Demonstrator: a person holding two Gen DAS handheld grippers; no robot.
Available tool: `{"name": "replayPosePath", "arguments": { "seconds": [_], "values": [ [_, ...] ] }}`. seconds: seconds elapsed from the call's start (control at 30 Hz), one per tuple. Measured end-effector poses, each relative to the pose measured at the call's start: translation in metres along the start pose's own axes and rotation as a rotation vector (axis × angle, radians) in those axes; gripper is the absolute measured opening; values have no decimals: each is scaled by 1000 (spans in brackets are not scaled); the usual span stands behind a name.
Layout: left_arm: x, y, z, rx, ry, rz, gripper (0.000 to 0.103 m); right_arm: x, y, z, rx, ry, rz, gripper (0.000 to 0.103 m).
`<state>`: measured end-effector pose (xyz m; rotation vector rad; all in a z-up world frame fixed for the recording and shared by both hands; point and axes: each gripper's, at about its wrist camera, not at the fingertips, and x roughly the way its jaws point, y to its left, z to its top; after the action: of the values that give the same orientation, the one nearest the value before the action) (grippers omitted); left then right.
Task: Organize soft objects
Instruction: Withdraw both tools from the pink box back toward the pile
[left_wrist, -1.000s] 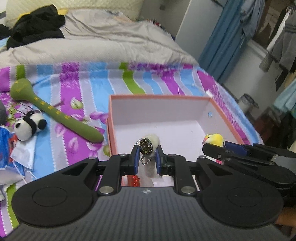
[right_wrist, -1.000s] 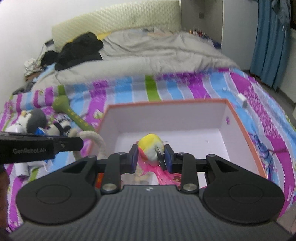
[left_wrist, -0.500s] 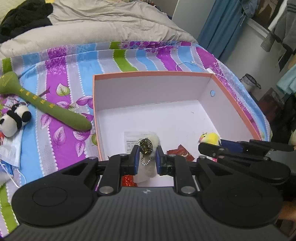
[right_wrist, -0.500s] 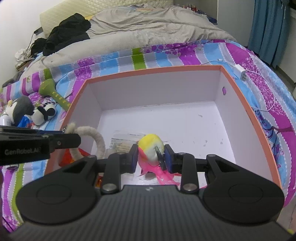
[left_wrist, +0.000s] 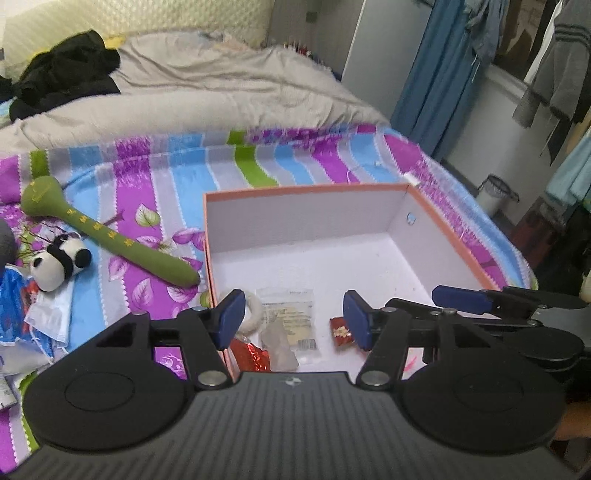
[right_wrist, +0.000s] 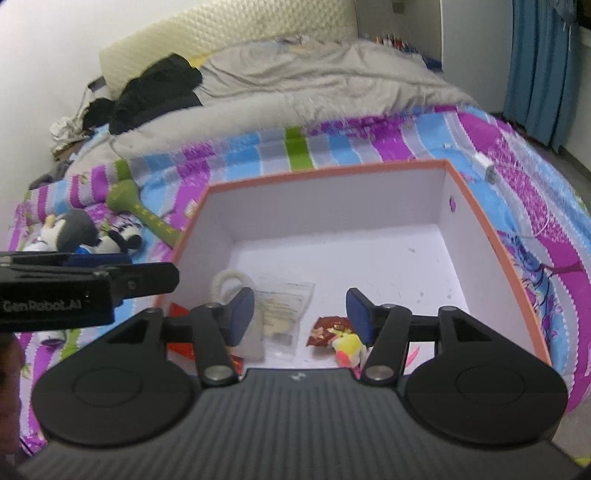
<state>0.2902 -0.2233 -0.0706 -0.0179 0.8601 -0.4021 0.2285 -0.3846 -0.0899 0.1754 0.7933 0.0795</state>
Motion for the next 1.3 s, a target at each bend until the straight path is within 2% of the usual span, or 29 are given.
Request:
{"name": "replayPosePath", "arguments": {
  "seconds": [0.33,0.6,1.0,1.3],
  "values": [
    [-80,2,-22,-17,-137,11,65,-56,29,-9,-28,-112,54,58],
    [-135,18,-50,-39,-196,37,65,-90,58,-27,-56,-160,90,58],
    [-193,49,-97,-91,-239,91,65,-106,102,-58,-110,-166,154,58],
    [-217,73,-133,-144,-238,128,65,-109,131,-83,-138,-146,196,58]
  ]
}}
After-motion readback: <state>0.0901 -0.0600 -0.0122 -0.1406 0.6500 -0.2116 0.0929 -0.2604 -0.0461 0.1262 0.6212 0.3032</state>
